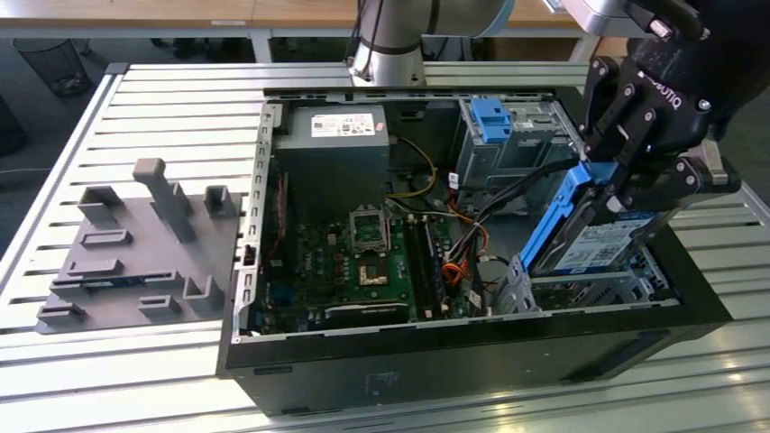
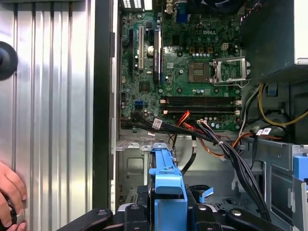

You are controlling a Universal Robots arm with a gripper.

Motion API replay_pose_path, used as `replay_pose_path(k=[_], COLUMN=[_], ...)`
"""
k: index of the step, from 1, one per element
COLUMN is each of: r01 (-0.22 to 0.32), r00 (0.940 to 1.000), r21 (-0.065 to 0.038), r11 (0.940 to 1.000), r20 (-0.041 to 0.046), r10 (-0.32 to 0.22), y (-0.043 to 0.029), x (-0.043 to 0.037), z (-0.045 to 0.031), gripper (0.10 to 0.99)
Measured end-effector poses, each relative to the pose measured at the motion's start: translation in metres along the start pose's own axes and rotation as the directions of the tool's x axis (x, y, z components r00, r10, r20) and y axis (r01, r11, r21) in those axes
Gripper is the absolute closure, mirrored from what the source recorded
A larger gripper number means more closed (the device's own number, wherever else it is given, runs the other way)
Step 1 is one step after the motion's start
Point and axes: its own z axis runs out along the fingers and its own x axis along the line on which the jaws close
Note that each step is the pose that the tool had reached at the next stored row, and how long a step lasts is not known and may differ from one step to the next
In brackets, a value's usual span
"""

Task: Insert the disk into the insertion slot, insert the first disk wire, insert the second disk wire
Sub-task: 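Insert the disk into the insertion slot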

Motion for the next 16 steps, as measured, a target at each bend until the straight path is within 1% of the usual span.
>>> replay_pose_path(k=[16], r01=[0.000], r00=[1.0000], r21=[0.000], r11=[1.0000], r20=[0.0000], r10=[0.000], y=[-0.0002], x=[0.0000], z=[0.0061], gripper=[0.722])
